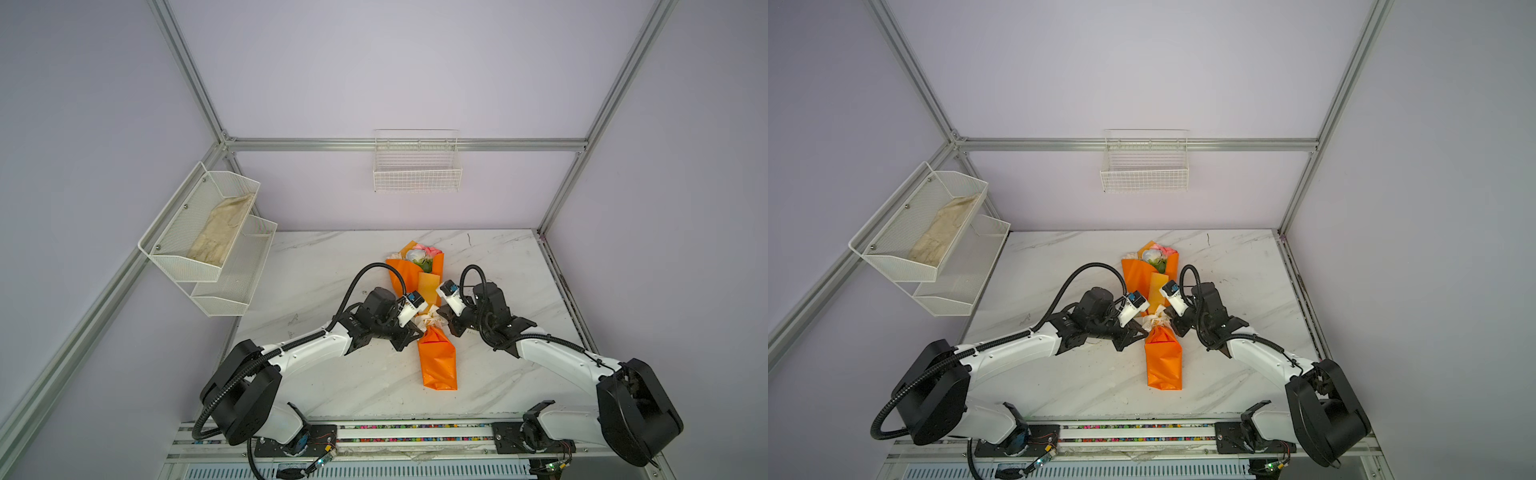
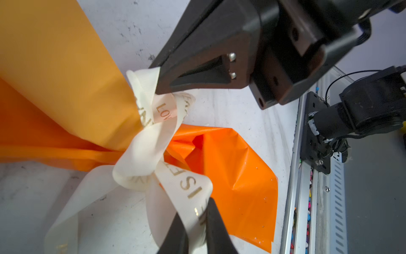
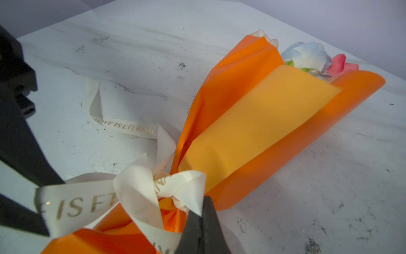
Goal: Tie the bouquet of fake flowers
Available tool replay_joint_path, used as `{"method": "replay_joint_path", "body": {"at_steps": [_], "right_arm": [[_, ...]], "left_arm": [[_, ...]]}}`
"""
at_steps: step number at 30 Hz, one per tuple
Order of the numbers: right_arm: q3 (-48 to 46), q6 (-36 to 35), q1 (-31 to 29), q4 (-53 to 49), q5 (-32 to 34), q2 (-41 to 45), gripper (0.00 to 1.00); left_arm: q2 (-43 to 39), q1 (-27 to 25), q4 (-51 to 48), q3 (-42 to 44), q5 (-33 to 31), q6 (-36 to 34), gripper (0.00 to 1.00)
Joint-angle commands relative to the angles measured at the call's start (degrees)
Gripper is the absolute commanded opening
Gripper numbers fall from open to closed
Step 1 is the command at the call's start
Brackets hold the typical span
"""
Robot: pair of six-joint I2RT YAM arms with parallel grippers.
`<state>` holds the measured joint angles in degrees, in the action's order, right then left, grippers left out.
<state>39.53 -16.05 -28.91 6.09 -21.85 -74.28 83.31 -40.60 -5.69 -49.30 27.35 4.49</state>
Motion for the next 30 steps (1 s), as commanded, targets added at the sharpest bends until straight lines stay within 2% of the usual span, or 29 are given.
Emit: {"method": "replay_joint_path", "body": {"at_steps": [1, 5, 8, 10, 14, 20, 25, 30], "right_arm": [[4.21, 7.81, 0.17, -4.05, -1.12, -0.66, 0.06], [8.43, 14.52, 0.20, -10.46, -1.67, -3.65, 0.05], [8.90, 23.45, 0.25, -13.12, -2.73, -4.12, 0.02], [8.48, 25.68, 0.23, -15.07, -3.68, -4.12, 0.00], [2.98, 34.43, 0.33, -13.07, 1.87, 1.03, 0.00], [0.24, 39.48, 2.61, -13.43, 3.99, 3.29, 0.00], [-1.44, 40.75, 6.85, -13.90, 3.34, 0.71, 0.00], [-3.21, 39.83, 7.99, -12.77, 3.09, -0.50, 0.00]], "left_arm": [[-0.43, 1.44, 2.48, -0.62, 5.97, 2.17, 0.14], [1.98, 2.54, -0.94, -2.47, 5.34, 2.13, 0.08], [2.65, 3.24, -0.21, -2.04, 4.80, 3.37, 0.04], [2.47, 3.59, 0.35, -1.71, 4.72, 3.68, 0.02], [1.72, 4.36, 1.94, -0.11, 4.64, 4.29, 0.00], [1.41, 5.31, 4.26, 3.44, 5.41, 6.21, 0.00], [0.78, 6.09, 5.52, 6.37, 4.01, 7.46, 0.00], [0.13, 7.19, 6.37, 8.73, 2.89, 9.79, 0.00]]}}
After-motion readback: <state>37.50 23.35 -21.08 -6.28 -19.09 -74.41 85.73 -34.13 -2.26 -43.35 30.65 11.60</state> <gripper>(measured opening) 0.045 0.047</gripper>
